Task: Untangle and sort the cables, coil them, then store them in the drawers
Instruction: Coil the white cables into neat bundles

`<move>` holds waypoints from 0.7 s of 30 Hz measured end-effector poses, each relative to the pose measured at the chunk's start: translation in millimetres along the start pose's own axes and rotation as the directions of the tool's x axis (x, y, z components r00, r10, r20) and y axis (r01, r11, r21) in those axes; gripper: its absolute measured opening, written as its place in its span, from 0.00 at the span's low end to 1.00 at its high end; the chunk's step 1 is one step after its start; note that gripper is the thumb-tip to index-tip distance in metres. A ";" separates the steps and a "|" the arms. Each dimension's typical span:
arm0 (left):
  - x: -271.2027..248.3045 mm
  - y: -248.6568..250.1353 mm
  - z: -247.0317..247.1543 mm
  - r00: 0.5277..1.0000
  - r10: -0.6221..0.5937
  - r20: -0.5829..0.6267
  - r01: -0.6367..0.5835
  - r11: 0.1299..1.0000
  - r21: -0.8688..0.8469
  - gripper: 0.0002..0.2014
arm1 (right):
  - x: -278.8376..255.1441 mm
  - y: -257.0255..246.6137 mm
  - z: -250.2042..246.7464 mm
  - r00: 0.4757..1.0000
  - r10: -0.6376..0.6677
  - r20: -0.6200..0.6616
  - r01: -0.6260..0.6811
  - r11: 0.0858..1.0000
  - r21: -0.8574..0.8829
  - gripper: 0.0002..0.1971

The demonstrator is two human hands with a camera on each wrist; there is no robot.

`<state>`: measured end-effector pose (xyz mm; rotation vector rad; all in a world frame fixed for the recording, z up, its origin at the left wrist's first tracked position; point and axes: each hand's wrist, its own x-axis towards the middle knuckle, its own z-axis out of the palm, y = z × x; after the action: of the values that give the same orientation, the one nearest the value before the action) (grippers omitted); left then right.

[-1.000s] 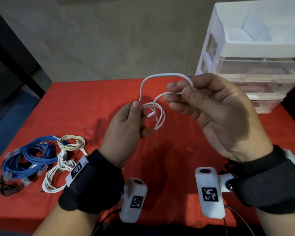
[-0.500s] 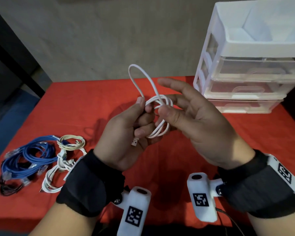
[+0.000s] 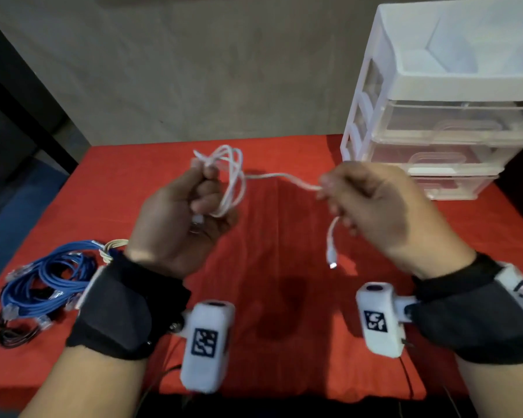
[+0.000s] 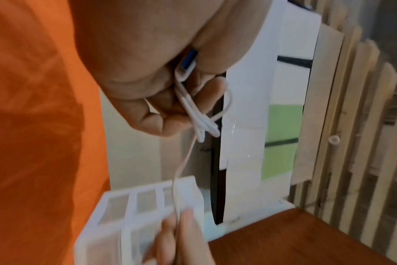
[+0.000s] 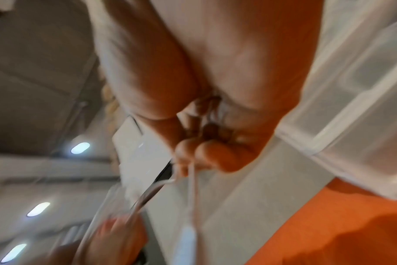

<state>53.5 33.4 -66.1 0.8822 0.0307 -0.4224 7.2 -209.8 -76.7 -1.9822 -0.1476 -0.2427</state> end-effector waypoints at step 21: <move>5.0 -46.2 14.2 0.827 0.509 -0.239 -0.311 0.768 0.559 0.16 | -8.4 -32.3 42.0 0.978 0.203 0.047 -0.166 0.623 0.764 0.04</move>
<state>38.9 -4.8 -92.3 1.4432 0.0800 0.1917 -3.5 -158.2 -66.7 -1.1113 -0.0037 -0.0605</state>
